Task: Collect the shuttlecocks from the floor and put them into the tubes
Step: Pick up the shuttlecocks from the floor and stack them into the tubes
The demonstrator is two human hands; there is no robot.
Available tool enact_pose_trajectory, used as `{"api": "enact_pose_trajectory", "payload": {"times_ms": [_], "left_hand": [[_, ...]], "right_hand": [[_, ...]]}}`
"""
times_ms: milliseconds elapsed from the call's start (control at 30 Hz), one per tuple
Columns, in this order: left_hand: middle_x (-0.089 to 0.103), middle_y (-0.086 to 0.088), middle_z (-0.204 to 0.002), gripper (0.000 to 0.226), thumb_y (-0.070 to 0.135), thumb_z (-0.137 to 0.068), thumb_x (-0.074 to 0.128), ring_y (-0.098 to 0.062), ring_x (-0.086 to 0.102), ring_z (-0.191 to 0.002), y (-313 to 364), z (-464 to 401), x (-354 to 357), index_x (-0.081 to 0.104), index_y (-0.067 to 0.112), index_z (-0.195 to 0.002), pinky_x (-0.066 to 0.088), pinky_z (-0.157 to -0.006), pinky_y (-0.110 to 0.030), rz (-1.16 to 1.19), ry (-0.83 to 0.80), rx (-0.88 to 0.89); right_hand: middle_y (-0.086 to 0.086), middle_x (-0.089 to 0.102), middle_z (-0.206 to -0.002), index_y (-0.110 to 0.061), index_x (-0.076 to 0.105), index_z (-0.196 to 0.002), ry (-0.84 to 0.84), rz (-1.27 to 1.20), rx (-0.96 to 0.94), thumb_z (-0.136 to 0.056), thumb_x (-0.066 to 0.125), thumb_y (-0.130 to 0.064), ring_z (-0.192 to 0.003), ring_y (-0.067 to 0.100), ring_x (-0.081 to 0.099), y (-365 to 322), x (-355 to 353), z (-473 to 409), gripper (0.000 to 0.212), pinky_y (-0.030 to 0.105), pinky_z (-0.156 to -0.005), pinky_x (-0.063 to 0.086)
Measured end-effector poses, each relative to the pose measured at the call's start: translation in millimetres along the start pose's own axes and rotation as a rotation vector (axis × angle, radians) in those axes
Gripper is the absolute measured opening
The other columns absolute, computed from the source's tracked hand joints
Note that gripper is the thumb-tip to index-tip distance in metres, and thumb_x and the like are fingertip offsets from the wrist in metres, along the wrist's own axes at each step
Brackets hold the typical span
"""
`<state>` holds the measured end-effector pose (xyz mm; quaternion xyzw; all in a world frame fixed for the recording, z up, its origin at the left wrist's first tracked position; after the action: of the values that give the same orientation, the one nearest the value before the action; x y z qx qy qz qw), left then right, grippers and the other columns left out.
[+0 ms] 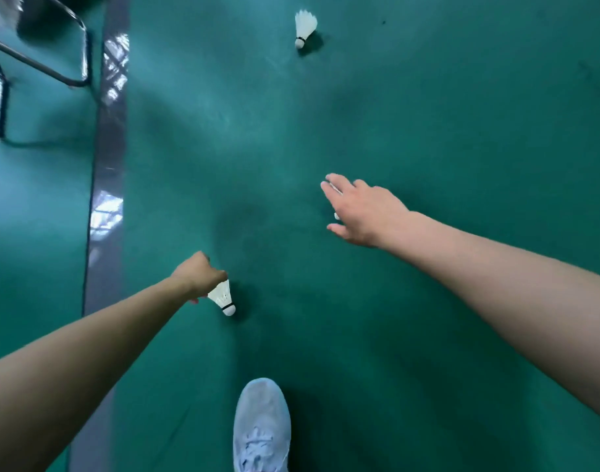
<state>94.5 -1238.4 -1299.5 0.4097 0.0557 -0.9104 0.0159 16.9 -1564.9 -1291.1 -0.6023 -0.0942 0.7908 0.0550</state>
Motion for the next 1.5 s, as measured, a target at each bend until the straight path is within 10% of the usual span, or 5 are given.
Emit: {"api": "enact_pose_trajectory", "payload": {"times_ms": [333,567,900,1100,1500], "left_hand": [[0.058,-0.009,-0.14,0.062,0.01,-0.086,0.056,-0.026,0.058,-0.119,-32.6,0.4,57.3,0.044,0.011,-0.147,0.048,-0.09,-0.03,0.141,0.062,0.043],[0.067,-0.007,-0.084,0.009,0.015,-0.087,0.057,-0.028,0.065,-0.08,-23.7,3.2,85.9,0.065,0.011,-0.091,0.049,-0.065,-0.031,0.015,-0.003,0.054],[0.066,0.004,-0.073,0.022,0.019,-0.088,0.06,-0.021,0.063,-0.067,73.5,21.1,-10.6,0.062,0.027,-0.068,0.05,-0.06,-0.033,0.176,0.261,0.344],[0.065,-0.003,-0.068,0.019,0.022,-0.09,0.065,-0.034,0.069,-0.069,158.5,124.0,-172.7,0.064,0.022,-0.071,0.055,-0.058,-0.036,0.369,0.339,0.56],[0.067,-0.009,-0.074,0.023,0.028,-0.09,0.072,-0.023,0.054,-0.06,261.3,535.8,-505.0,0.063,0.008,-0.081,0.044,-0.052,-0.026,0.402,0.279,0.863]], "right_hand": [[0.013,0.001,-0.164,-0.019,0.037,-0.151,-0.311,-0.095,0.196,-0.097,0.064,-0.043,-0.121,0.039,0.055,-8.4,55.5,-65.9,0.065,0.042,-0.096,0.05],[0.015,0.039,-0.126,-0.014,0.036,-0.144,-0.036,-0.01,0.149,-0.088,0.055,0.008,-0.093,0.033,0.048,-9.6,60.2,-54.6,0.063,0.043,-0.067,0.043],[0.007,0.063,-0.091,-0.012,0.062,-0.088,0.209,-0.199,0.254,-0.096,0.057,-0.017,-0.085,0.036,0.064,16.4,-13.1,-43.5,0.011,0.038,-0.068,0.05],[0.01,0.072,-0.076,-0.012,0.072,-0.076,0.688,-0.948,0.506,-0.089,0.067,-0.03,-0.064,0.029,0.073,63.4,-184.7,32.6,0.023,0.045,-0.049,0.059],[0.01,0.075,-0.084,-0.012,0.078,-0.079,0.726,-1.428,0.792,-0.083,0.084,-0.023,-0.074,0.019,0.07,55.4,-612.4,300.2,0.014,0.039,-0.055,0.062]]}}
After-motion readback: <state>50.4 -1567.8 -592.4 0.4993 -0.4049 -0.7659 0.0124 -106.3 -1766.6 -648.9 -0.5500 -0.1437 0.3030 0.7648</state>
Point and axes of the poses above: each hand's wrist, its own z-axis away from the middle knuckle, its own x-axis out of the palm, y = z × x, the point moved 3 cm from there along -z, towards the middle knuckle
